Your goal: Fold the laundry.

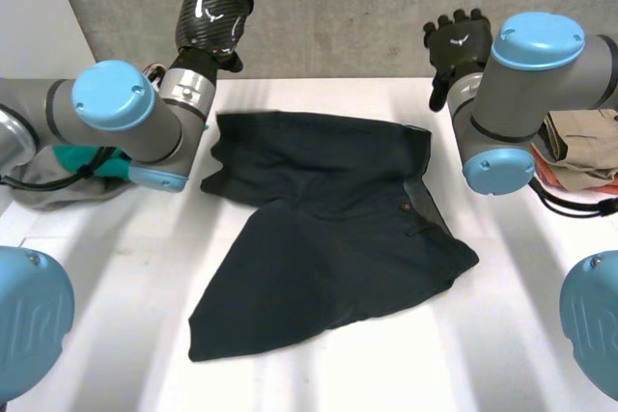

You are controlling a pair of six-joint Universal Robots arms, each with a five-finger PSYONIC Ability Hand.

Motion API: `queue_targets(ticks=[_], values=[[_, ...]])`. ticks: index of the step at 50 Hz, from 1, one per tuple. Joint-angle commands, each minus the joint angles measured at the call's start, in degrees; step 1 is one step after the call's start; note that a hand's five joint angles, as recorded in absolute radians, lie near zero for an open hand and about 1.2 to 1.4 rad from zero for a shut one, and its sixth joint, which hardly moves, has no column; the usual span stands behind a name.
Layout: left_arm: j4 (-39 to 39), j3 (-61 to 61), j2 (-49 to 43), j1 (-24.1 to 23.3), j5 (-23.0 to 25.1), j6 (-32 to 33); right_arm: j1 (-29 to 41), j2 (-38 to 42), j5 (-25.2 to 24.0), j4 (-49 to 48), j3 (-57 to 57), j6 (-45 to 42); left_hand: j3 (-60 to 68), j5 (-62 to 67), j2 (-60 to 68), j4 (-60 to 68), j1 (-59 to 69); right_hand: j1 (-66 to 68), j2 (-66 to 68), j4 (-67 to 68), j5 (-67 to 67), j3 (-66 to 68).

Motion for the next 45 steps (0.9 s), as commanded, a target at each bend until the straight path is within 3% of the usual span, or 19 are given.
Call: queue_targets(ticks=[1,9,12,19,26,38,40,42,45], values=[[-1.73,-5.02,8.78,-2.36,-4.30,-1.09,-0.28,-12.18,-2.31,0.81,7.19,1.95,-1.11,-1.49,-1.04,-0.66,0.06,-2.61,-1.82,-1.91,-2.26,-1.87],[-9.89,-30.06,32.25,-4.55,-8.53,-1.53,-0.55,-26.78,-15.49,11.17,25.12,-2.88,14.35,13.98,14.43,14.81,15.53,-2.61,-1.82,-1.91,-2.26,-1.87],[-16.13,-40.43,40.95,-6.75,-9.14,-2.23,-0.55,-32.05,-17.43,15.21,33.46,-5.34,21.08,20.71,21.16,21.53,22.26,-2.61,-1.82,-1.91,-2.26,-1.87],[-29.48,-60.71,54.14,-9.74,-8.79,-5.82,-2.12,-39.79,-20.59,17.16,54.27,-11.84,22.28,21.90,22.35,22.73,23.45,10.21,11.01,10.92,10.57,10.95],[-34.52,-73.05,53.89,-10.18,-8.44,-7.94,-7.31,-41.38,-25.25,10.58,69.33,-18.17,21.44,21.06,21.52,21.89,22.61,13.62,14.41,14.33,13.98,14.36],[-27.68,-75.87,43.87,-5.70,-8.53,-8.21,-10.74,-36.83,-28.59,-13.85,82.17,-20.47,20.26,19.88,20.33,20.71,21.43,17.30,18.09,18.01,17.66,18.04],[-26.00,-75.79,43.61,-5.52,-8.53,-8.12,-10.74,-35.50,-28.51,-15.62,82.18,-20.73,20.26,19.88,20.33,20.71,21.43,27.18,27.97,27.88,27.53,27.92],[-22.68,-75.87,42.91,-5.44,-8.70,-7.95,-10.83,-34.27,-28.51,-17.63,81.83,-20.99,20.76,20.38,20.84,21.21,21.93,51.65,52.45,52.36,52.01,52.39],[-19.32,-75.87,41.41,-5.70,-9.05,-7.42,-10.83,-33.56,-27.90,-18.17,81.30,-21.08,21.26,20.89,21.34,21.72,22.44,67.32,68.11,68.02,67.67,68.06]])
